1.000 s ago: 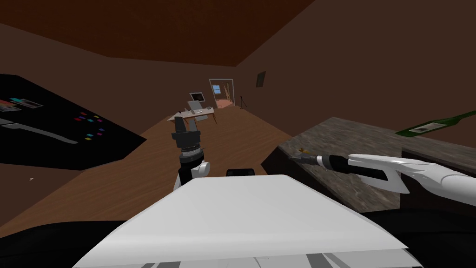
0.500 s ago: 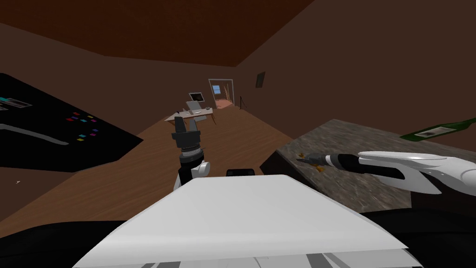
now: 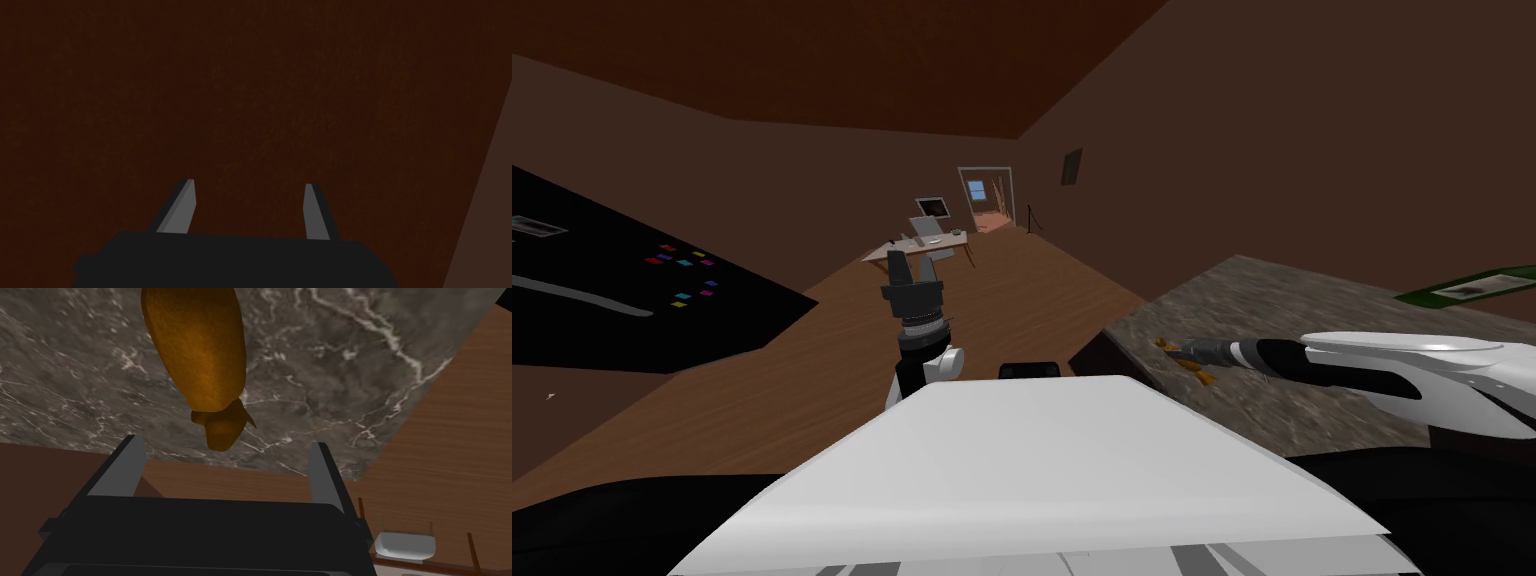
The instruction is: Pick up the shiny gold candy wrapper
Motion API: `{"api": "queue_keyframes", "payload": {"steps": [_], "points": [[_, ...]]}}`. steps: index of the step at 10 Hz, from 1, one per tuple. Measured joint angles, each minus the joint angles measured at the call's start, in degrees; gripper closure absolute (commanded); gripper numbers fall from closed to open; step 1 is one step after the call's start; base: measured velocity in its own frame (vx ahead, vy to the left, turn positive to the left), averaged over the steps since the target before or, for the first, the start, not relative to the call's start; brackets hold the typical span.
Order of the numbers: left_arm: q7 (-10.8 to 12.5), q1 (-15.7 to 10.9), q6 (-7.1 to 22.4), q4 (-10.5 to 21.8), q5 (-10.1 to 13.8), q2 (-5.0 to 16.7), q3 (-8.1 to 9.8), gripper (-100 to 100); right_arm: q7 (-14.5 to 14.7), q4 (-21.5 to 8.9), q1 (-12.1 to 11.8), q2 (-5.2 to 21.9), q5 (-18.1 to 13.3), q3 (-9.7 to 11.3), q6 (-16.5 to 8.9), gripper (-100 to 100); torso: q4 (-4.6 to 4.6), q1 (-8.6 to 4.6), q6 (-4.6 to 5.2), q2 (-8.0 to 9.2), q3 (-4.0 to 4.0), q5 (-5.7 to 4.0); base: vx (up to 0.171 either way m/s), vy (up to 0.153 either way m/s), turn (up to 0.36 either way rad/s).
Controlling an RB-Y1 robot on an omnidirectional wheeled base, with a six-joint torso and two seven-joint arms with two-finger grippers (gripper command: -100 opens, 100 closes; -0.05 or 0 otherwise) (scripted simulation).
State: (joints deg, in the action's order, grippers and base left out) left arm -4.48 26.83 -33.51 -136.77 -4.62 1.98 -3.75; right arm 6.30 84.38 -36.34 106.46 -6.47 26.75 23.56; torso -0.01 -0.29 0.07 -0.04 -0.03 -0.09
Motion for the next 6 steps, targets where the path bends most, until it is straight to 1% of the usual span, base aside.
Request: {"api": "queue_keyframes", "payload": {"steps": [1, 2, 3, 4, 5, 6], "points": [[0.00, 0.00, 0.00, 0.00, 0.00, 0.00, 0.00, 0, 1.03, -0.22, -1.22, 0.21, 0.92, 0.63, -0.28, -100, 0.01, -0.05, 0.01, 0.02, 0.01, -0.02, 0.042, -0.046, -0.001], [0.00, 0.00, 0.00, 0.00, 0.00, 0.00, 0.00, 0, 0.52, -0.59, -0.87, -0.16, -0.19, 1.34, -0.30, -100, 0.02, 0.02, 0.00, 0.08, 0.04, -0.01, 0.035, -0.027, -0.003], [0.00, 0.00, 0.00, 0.00, 0.00, 0.00, 0.00, 0, -0.98, -0.77, -0.39, -0.54, -1.82, 2.27, -0.30, -100, 0.03, 0.09, 0.01, 0.11, 0.07, 0.01, 0.016, -0.013, -0.001], [0.00, -0.01, 0.00, 0.00, 0.00, 0.00, 0.00, 0, -1.36, -0.78, -0.35, -0.58, -2.01, 2.39, -0.29, 0, 0.04, 0.16, 0.00, 0.17, 0.10, 0.03, 0.000, 0.000, 0.000], [0.00, -0.01, 0.00, 0.00, 0.00, -0.01, -0.01, 0, -1.32, -0.78, -0.36, -0.57, -1.99, 2.38, -0.30, -100, 0.05, 0.21, 0.00, 0.22, 0.13, 0.05, 0.030, 0.004, 0.082], [0.00, -0.01, 0.00, 0.00, 0.00, -0.01, -0.01, 0, -1.44, -1.19, -0.14, -1.55, -2.67, 2.65, -0.48, -100, 0.04, 0.24, -0.02, 0.16, 0.10, 0.04, 0.047, 0.005, 0.082]]}}
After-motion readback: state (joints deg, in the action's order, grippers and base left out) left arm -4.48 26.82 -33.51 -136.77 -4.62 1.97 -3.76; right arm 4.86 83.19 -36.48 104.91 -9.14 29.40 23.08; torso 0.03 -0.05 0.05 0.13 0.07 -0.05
